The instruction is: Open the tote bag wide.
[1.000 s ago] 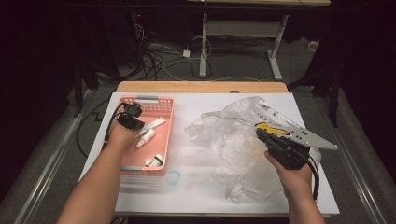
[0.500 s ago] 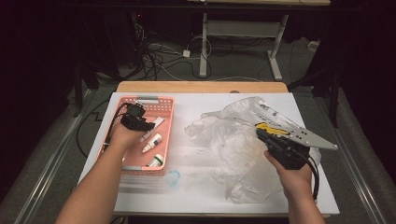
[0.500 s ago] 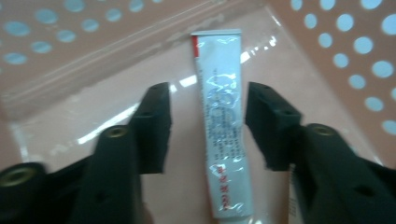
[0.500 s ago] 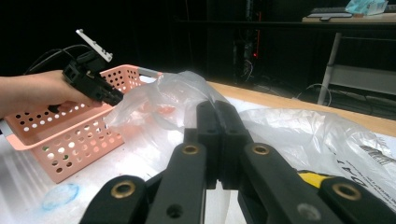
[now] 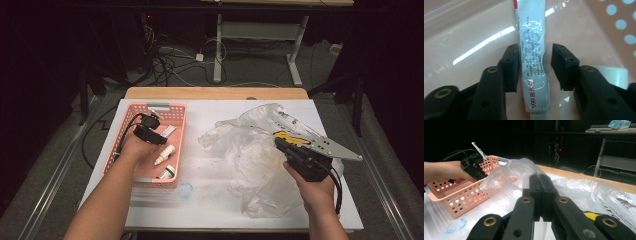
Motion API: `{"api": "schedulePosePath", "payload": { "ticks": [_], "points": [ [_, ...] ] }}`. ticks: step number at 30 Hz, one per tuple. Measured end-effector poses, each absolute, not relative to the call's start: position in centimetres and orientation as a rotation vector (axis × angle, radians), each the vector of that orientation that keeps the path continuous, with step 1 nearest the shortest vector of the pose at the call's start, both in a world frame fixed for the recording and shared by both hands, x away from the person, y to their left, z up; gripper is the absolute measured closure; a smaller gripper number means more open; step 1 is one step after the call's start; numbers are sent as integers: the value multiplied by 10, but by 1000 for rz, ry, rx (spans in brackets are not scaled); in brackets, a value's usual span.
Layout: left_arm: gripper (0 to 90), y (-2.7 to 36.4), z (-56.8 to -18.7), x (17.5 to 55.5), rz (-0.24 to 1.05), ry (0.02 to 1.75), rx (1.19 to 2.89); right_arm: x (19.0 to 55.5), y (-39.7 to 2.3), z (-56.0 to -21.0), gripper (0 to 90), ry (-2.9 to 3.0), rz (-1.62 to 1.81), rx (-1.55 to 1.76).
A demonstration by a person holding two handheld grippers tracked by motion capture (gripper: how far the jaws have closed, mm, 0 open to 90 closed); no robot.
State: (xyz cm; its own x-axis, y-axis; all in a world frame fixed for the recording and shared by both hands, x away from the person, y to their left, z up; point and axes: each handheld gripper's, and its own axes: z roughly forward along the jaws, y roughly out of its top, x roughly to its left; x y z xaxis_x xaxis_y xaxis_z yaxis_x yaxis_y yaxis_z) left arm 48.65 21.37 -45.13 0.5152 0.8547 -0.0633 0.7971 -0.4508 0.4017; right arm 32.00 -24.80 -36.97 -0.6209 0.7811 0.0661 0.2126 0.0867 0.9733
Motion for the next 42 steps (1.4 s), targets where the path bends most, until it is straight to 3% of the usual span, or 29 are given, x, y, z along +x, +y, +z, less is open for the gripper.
{"api": "schedulePosePath", "payload": {
  "ticks": [2,18,42],
  "points": [
    [650,213,-451,486,208,1363,2378,320,-248,-369,900,1888,1566,975],
    [675,214,-450,485,159,1327,2357,320,-249,-369,900,1886,1564,970],
    [673,223,-425,456,292,1241,2210,319,-251,-368,900,1878,1569,979]
  ]
}}
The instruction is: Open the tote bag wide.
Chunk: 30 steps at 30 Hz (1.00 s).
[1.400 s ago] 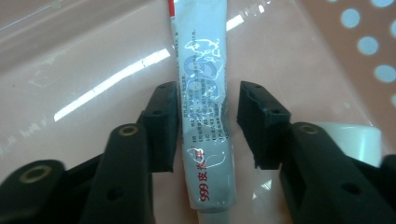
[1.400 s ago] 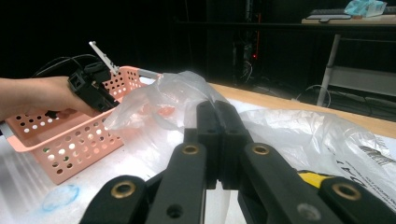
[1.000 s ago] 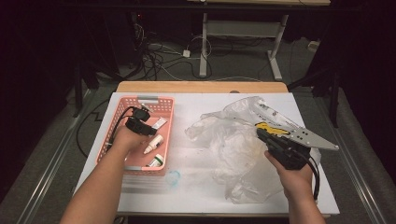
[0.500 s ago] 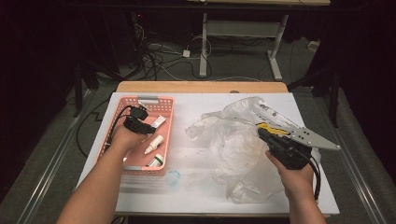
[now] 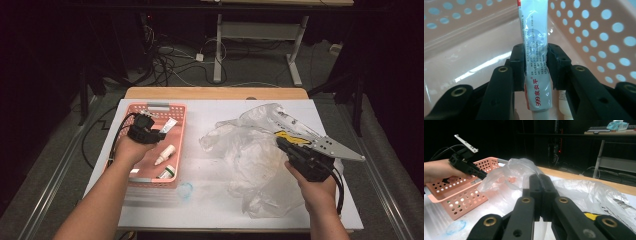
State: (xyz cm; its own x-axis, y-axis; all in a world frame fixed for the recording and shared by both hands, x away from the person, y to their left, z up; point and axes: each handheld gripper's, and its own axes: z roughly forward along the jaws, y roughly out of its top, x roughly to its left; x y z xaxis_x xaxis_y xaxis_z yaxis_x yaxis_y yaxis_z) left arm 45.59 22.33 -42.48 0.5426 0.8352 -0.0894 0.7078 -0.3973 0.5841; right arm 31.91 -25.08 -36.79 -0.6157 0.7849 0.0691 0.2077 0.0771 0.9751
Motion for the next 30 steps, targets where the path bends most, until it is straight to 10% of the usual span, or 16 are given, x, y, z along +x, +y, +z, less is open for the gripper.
{"api": "schedulePosePath", "payload": {
  "ticks": [30],
  "points": [
    [673,223,-399,396,391,1088,2087,320,-250,-369,900,1883,1567,981]
  ]
}}
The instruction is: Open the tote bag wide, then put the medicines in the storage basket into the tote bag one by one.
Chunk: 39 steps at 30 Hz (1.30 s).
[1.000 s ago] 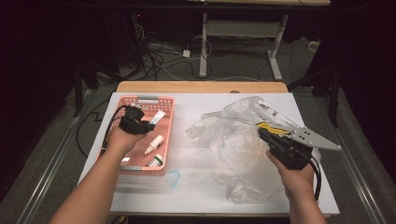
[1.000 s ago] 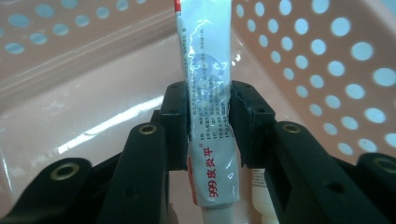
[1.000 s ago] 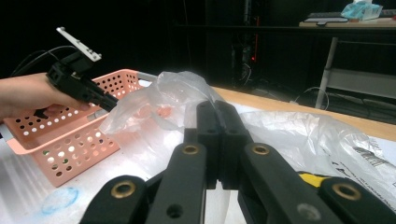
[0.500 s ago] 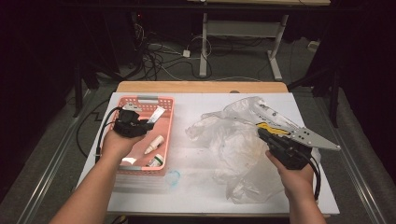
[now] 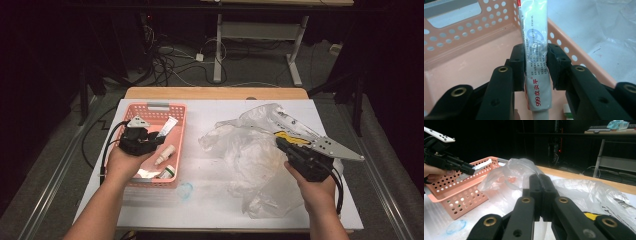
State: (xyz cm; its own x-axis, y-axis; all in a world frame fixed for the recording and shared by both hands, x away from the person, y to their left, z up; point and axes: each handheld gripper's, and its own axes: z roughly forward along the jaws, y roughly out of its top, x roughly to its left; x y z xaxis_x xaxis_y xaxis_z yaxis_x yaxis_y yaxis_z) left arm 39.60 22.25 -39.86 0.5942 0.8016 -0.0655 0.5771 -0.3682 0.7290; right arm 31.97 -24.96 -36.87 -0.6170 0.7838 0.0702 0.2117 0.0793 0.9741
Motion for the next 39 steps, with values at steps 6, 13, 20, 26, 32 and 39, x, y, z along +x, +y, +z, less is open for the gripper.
{"api": "schedulePosePath", "payload": {
  "ticks": [6,13,20,26,32,39],
  "points": [
    [673,225,-399,394,359,1069,2079,324,-250,-371,900,1882,1552,1006],
    [673,218,-396,385,371,1024,2059,323,-249,-370,900,1881,1546,996],
    [673,209,-389,375,341,974,2034,323,-248,-372,900,1889,1547,998],
    [673,200,-383,364,367,929,2024,322,-250,-372,900,1887,1549,995],
    [673,187,-375,352,367,870,2034,321,-249,-371,900,1887,1560,992],
    [673,175,-374,343,319,823,2026,321,-248,-369,900,1887,1568,972]
  ]
}}
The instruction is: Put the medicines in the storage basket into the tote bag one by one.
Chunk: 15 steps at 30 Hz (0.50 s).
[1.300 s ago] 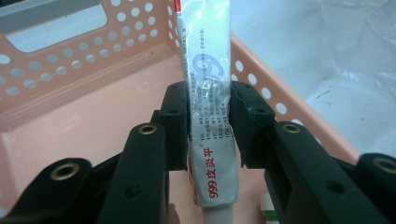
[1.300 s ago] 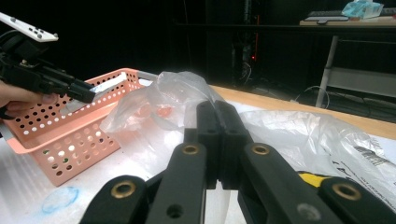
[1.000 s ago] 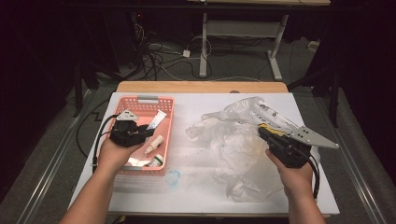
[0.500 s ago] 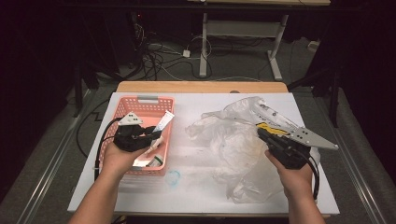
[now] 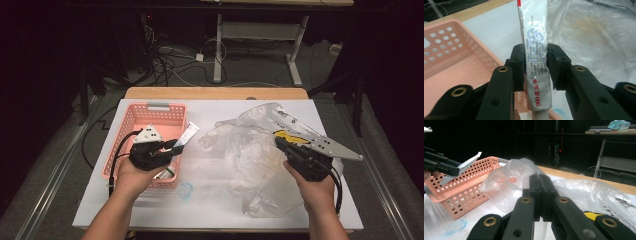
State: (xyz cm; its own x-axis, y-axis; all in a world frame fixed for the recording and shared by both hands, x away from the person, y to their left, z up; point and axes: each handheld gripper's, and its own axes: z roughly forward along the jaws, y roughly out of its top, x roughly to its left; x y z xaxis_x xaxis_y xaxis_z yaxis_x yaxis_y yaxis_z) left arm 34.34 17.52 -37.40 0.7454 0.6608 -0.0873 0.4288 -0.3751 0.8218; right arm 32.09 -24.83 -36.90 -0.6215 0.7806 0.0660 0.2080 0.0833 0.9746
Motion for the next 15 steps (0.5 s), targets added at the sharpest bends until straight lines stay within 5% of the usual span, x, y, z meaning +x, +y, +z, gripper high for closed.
{"api": "schedulePosePath", "payload": {
  "ticks": [15],
  "points": [
    [673,136,-391,333,274,728,2103,320,-249,-369,900,1885,1572,974]
  ]
}}
